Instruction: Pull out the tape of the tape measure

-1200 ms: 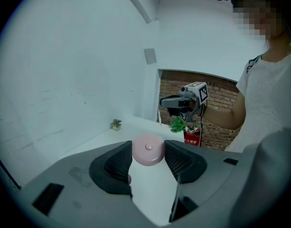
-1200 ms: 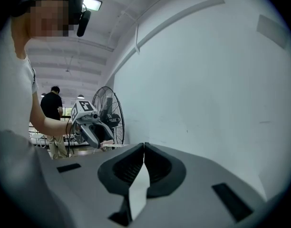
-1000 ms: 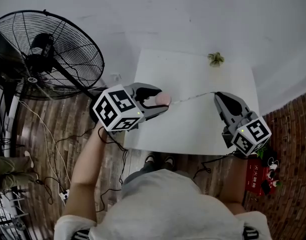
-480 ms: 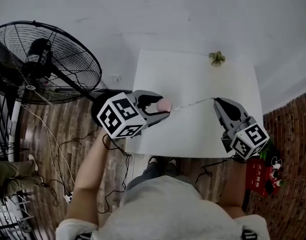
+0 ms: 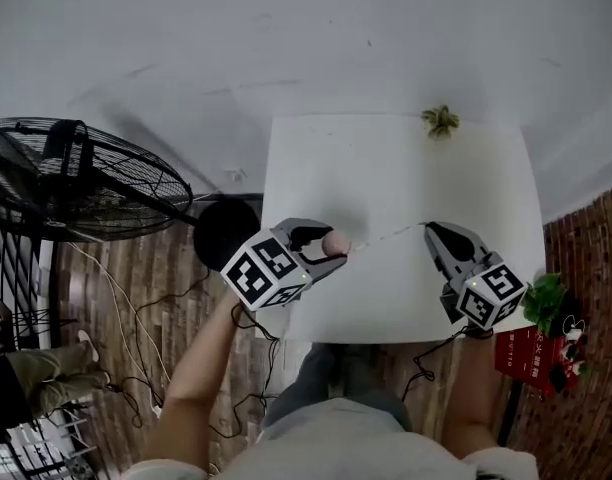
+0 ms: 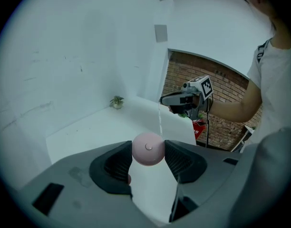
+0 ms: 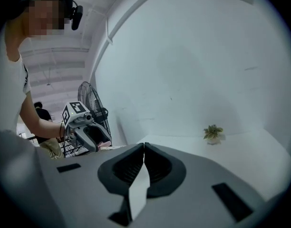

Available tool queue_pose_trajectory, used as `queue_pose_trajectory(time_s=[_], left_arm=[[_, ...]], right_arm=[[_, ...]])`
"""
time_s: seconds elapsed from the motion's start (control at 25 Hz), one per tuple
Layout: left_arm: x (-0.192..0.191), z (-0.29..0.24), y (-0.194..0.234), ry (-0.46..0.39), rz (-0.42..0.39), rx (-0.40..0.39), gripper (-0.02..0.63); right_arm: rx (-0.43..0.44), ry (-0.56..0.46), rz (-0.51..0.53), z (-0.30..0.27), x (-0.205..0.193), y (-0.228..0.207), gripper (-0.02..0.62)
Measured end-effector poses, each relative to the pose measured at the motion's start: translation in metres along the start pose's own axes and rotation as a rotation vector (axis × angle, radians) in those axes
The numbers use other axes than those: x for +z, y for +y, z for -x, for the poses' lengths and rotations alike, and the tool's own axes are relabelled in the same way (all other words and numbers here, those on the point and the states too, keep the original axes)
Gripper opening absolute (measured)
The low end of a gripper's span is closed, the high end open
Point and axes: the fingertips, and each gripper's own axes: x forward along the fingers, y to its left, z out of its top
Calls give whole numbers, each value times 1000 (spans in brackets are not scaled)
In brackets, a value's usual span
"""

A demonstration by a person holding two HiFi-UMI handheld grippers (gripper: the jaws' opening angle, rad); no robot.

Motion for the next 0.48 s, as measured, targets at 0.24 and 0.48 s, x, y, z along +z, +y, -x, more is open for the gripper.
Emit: queue_pose_trajectory(time_s=[0.24, 0.48], left_arm=[[-16, -36, 27, 45, -14, 20, 213], [-36, -69, 53, 87, 18, 23, 213]], right_arm=[[-11, 84, -22, -25, -34, -23, 8], [-34, 180, -56, -51, -67, -45, 8]])
